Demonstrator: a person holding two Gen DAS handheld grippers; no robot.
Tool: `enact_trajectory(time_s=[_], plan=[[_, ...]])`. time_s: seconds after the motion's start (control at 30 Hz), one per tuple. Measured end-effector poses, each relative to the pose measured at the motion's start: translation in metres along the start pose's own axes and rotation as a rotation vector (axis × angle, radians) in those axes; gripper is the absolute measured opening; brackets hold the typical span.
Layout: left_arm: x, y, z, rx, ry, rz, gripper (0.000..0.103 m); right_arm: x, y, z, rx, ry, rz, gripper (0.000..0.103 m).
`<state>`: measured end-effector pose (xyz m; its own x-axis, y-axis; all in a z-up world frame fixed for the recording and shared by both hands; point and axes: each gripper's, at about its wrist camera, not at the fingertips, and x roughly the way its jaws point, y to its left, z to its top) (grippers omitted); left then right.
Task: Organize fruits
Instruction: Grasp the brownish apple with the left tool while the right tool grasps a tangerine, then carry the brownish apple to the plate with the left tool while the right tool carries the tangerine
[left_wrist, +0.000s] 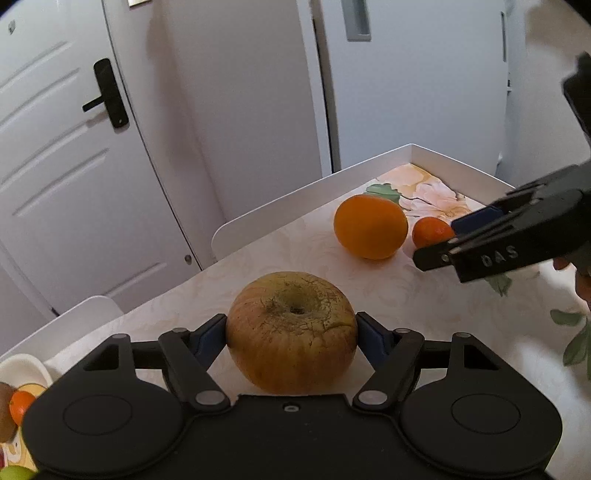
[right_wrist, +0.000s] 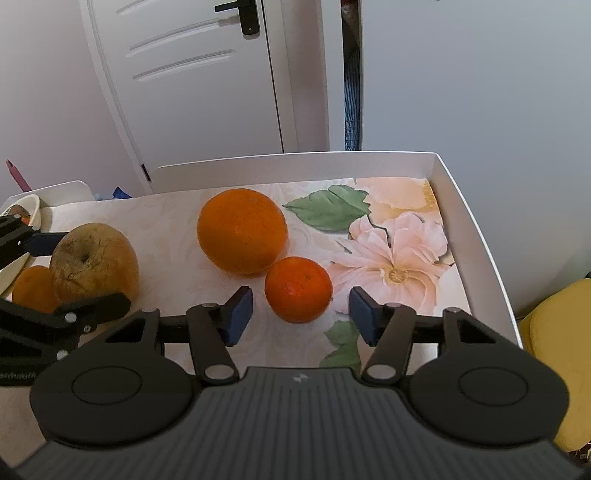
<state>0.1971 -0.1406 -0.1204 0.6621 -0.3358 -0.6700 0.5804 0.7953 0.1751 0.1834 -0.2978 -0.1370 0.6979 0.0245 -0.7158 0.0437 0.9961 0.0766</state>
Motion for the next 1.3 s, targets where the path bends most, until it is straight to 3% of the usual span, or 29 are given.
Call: enact_trajectory(time_s=[0.2,0.37,0.77,1.3], plan=[[0.000,0.004,0.001,-0.020,0.011,-0.009,0.078,0.006,0.006,0.001,-0.013,-0.017,-0.026,0.069],[0.001,0.005,0.003,-0.023,0.019,-0.011,0.078,0.006,0.007,0.002,-0.006,-0.028,-0.042,0.054],[-0.003,0.006,0.004,-0.026,0.035,-0.009,0.077,-0.012,0.013,0.006,0.012,-0.032,-0.069,0.054],[-0.056,0.025,0.014,-0.090,-0.066,-0.003,0.077,-0.066,0.054,0.031,0.018,-0.073,-0.052,0.054]])
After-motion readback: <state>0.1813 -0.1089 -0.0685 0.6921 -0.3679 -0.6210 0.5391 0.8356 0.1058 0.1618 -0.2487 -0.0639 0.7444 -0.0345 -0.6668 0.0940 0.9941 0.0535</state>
